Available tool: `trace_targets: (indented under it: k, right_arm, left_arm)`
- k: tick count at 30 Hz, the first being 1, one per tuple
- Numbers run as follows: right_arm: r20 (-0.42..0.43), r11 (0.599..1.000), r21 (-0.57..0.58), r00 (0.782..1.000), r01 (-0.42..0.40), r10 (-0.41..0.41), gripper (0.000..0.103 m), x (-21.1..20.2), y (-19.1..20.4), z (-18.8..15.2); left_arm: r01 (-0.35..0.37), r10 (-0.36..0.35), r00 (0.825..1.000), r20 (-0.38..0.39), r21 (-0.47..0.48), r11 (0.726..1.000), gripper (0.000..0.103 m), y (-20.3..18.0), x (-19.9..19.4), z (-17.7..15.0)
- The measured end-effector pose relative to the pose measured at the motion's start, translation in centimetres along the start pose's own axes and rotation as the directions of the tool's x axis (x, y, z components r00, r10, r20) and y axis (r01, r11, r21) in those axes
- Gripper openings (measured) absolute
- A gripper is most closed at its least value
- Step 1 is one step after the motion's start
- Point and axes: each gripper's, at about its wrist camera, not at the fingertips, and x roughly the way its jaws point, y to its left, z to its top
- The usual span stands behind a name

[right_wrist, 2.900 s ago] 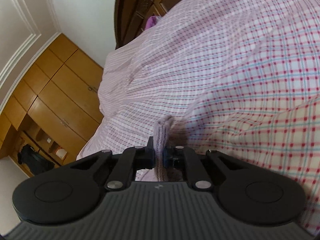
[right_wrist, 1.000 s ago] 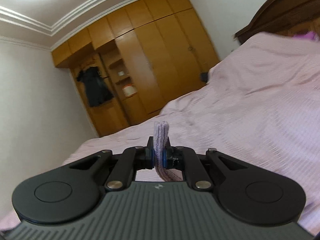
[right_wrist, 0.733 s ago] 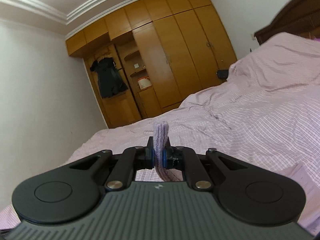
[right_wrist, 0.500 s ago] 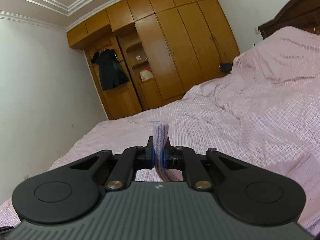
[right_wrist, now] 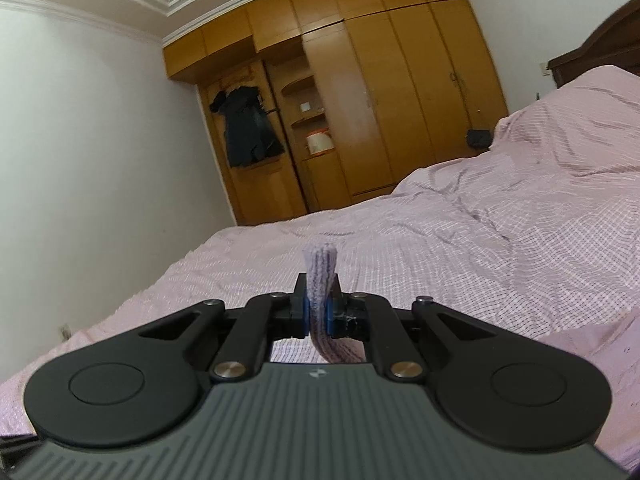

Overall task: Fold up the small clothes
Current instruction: 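Lift the gripped side with the right gripper and fold it over toward the buttons, then open the right gripper to release the folded side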

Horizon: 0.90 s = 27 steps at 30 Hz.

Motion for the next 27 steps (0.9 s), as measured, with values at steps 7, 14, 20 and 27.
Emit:
trace_targets:
  k: [7,14,20,27]
  right_arm:
    - [-0.046,1.000,-0.026,0.999,-0.016,0.015,0.008,0.8,1.2,-1.4]
    - [-0.210,0.998,-0.066,0.978,-0.020,0.005,0.008,3.3,1.9,-7.0]
    - [-0.319,0.992,-0.103,0.947,-0.078,0.041,0.010,4.4,3.9,-10.8]
    - [-0.371,0.986,-0.041,0.919,-0.160,0.133,0.028,4.4,4.1,-11.6]
  left_arm:
    - [-0.044,0.044,0.999,-0.008,0.001,0.999,0.060,0.3,0.6,-0.3]
    - [-0.064,0.063,0.998,-0.017,-0.008,0.998,0.060,0.7,1.1,-0.4]
    - [-0.068,0.067,0.997,-0.025,-0.016,0.998,0.060,0.9,1.4,-0.4]
    - [-0.071,0.070,0.997,-0.019,-0.036,0.997,0.060,1.3,1.1,-0.1]
